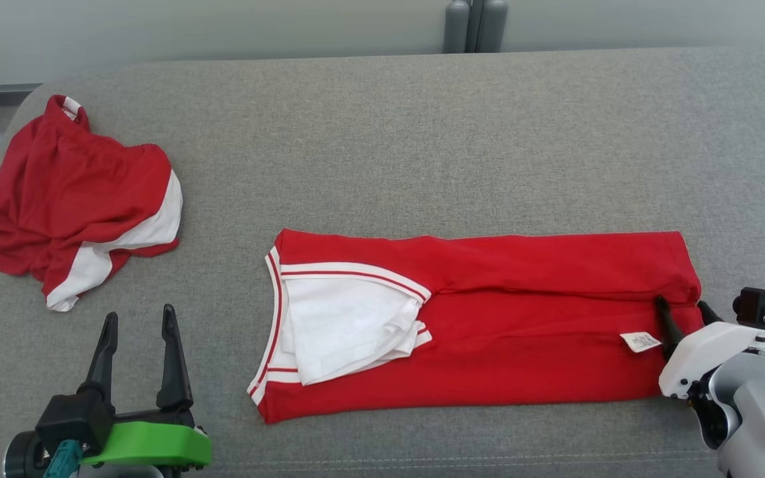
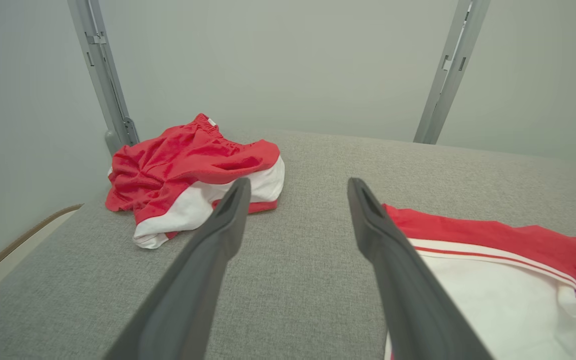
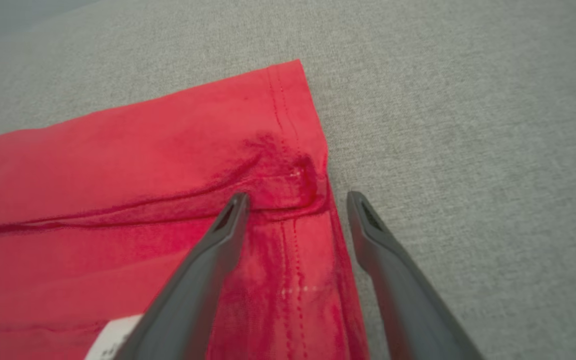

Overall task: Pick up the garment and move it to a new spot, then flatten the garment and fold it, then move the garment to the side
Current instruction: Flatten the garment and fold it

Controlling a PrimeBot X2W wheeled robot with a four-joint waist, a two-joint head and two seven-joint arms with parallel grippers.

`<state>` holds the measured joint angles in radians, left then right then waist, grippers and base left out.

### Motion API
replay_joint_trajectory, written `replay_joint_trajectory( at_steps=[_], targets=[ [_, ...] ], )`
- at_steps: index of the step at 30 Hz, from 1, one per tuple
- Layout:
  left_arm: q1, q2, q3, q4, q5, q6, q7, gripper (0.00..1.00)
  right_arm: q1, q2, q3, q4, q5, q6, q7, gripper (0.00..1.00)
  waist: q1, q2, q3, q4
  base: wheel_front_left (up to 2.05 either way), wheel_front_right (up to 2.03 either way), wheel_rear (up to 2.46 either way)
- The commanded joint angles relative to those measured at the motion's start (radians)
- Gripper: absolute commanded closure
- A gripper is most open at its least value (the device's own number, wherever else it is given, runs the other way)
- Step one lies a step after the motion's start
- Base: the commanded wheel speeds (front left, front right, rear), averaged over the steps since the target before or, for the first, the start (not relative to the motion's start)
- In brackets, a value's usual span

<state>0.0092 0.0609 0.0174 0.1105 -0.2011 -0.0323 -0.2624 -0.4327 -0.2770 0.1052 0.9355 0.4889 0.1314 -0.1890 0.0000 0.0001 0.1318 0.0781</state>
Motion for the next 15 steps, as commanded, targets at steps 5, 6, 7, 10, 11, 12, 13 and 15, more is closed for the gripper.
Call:
replay_joint_trajectory(
  at_steps=[5, 6, 7, 10, 11, 12, 13, 15],
  targets=[
    [-0.008, -0.004, 0.014, 0.001, 0.010, -0.010, -0.003, 0.00, -0.024, 0.006, 0.009, 0.039, 0.011, -0.001, 0.017, 0.00, 0.0000, -0.0001, 0.011, 0.004, 0.00, 0.00, 0.00],
    [-0.009, -0.005, 0.017, 0.001, 0.010, -0.011, -0.003, 0.00, -0.025, 0.009, 0.013, 0.045, 0.013, -0.001, 0.019, 0.00, 0.0000, -0.0001, 0.012, 0.003, 0.00, 0.00, 0.00],
    [-0.010, -0.006, 0.019, 0.002, 0.011, -0.010, -0.003, 0.00, -0.027, 0.011, 0.016, 0.050, 0.017, -0.001, 0.019, 0.00, 0.0000, -0.0001, 0.013, 0.002, 0.00, 0.00, 0.00],
    [-0.014, -0.007, 0.021, 0.004, 0.015, -0.012, -0.002, 0.00, -0.039, 0.013, 0.026, 0.063, 0.027, -0.001, 0.016, 0.47, 0.0000, -0.0001, 0.015, 0.001, 0.00, 0.00, 0.00],
    [-0.016, -0.008, 0.021, 0.005, 0.015, -0.014, -0.003, 0.00, -0.042, 0.013, 0.029, 0.068, 0.030, -0.001, 0.015, 0.64, 0.0000, -0.0001, 0.015, 0.002, 0.00, 0.00, 0.00],
    [-0.017, -0.008, 0.021, 0.007, 0.016, -0.016, -0.003, 0.00, -0.045, 0.014, 0.033, 0.072, 0.033, -0.001, 0.013, 0.84, 0.0000, -0.0001, 0.016, 0.002, 0.00, 0.00, 0.00],
    [-0.018, -0.008, 0.021, 0.008, 0.017, -0.018, -0.003, 0.00, -0.049, 0.014, 0.037, 0.076, 0.034, -0.001, 0.011, 1.00, 0.0000, -0.0001, 0.017, 0.002, 0.00, 0.00, 0.00],
    [-0.019, -0.009, 0.023, 0.011, 0.018, -0.020, -0.003, 0.00, -0.061, 0.009, 0.050, 0.083, 0.042, -0.001, 0.002, 1.00, 0.0000, -0.0001, 0.019, 0.003, 0.00, 0.00, 0.00]
  ],
)
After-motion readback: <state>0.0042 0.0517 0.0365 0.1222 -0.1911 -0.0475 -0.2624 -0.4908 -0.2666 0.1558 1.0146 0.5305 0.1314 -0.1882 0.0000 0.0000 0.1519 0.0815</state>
